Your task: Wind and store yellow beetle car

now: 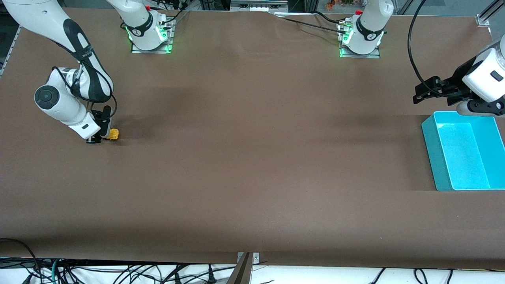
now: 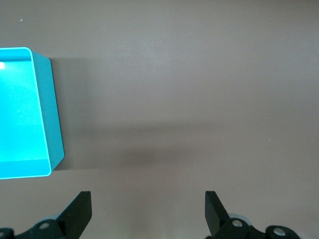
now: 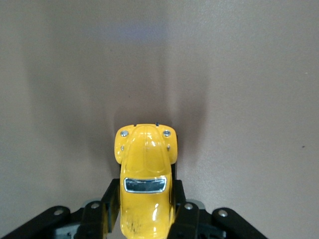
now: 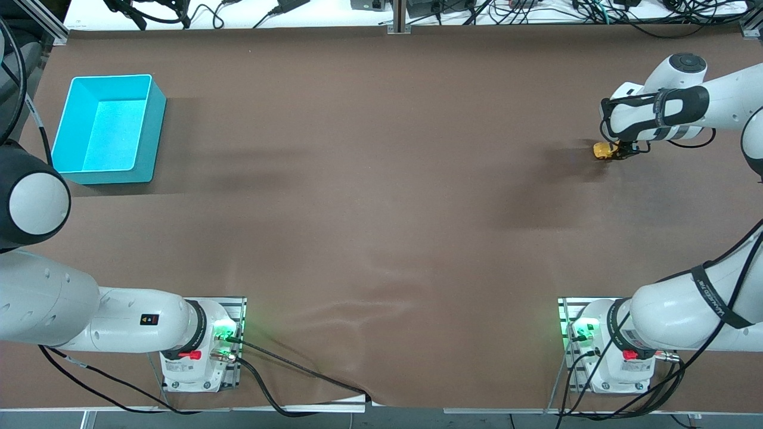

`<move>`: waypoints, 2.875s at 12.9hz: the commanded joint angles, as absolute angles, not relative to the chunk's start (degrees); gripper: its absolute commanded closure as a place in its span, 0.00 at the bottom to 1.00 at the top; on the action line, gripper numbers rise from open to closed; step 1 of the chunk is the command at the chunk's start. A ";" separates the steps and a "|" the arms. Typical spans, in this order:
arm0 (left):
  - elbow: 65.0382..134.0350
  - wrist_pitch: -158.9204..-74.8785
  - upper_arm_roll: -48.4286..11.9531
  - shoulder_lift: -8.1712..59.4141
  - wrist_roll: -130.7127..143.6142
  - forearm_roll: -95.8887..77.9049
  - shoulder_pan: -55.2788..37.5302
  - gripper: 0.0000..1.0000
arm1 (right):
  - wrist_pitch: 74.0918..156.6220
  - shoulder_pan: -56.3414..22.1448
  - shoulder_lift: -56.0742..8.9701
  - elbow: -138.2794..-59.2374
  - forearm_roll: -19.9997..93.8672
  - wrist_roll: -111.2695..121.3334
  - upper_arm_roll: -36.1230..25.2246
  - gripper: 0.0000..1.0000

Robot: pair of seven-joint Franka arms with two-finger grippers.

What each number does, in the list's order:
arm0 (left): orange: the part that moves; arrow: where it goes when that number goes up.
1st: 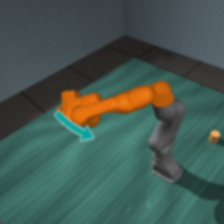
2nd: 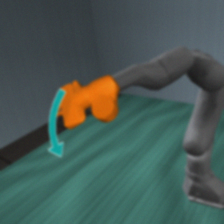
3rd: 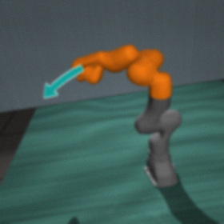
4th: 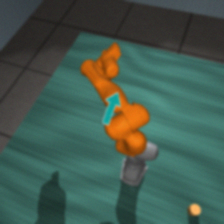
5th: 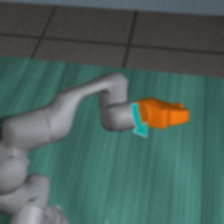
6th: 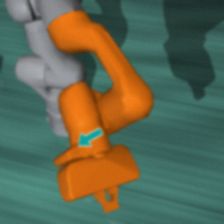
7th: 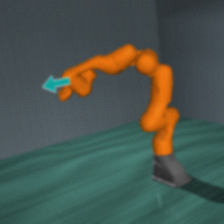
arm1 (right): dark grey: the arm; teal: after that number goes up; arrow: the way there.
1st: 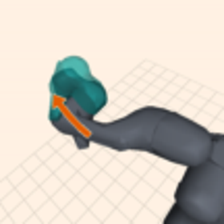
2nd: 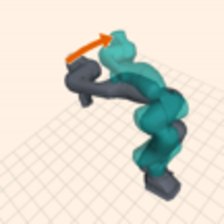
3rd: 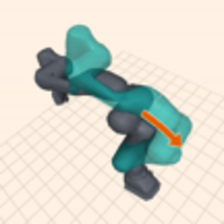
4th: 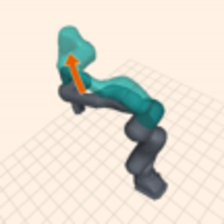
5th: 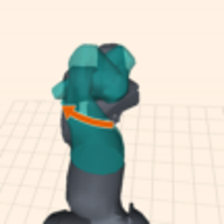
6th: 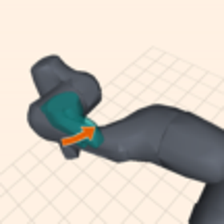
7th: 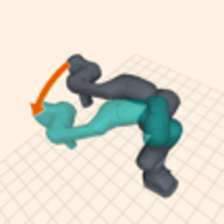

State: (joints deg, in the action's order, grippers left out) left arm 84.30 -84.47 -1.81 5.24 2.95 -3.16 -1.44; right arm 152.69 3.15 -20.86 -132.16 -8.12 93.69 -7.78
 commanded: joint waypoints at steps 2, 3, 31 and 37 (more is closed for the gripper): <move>83.50 -84.64 -2.11 5.54 1.76 -2.99 -0.88 0.00 | 151.79 4.22 -25.58 -135.35 -9.05 97.03 -8.88 0.92; 83.50 -84.64 -2.11 5.54 1.76 -2.99 -0.88 0.00 | 151.79 4.22 -25.49 -135.35 -9.05 97.12 -8.88 0.91; 83.41 -84.64 -2.11 5.54 1.76 -2.99 -0.88 0.00 | 142.05 4.31 -16.27 -121.57 -7.82 86.34 -4.94 0.00; 83.41 -84.64 -2.02 5.54 1.76 -2.99 -0.70 0.00 | 125.08 4.22 -12.05 -111.80 -7.91 67.19 -1.41 0.00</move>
State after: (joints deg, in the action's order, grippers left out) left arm 84.30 -84.47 -1.74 5.25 2.95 -3.16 -1.38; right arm 128.72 3.63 -13.84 -113.10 -8.05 72.80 -2.55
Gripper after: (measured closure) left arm 0.000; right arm 0.000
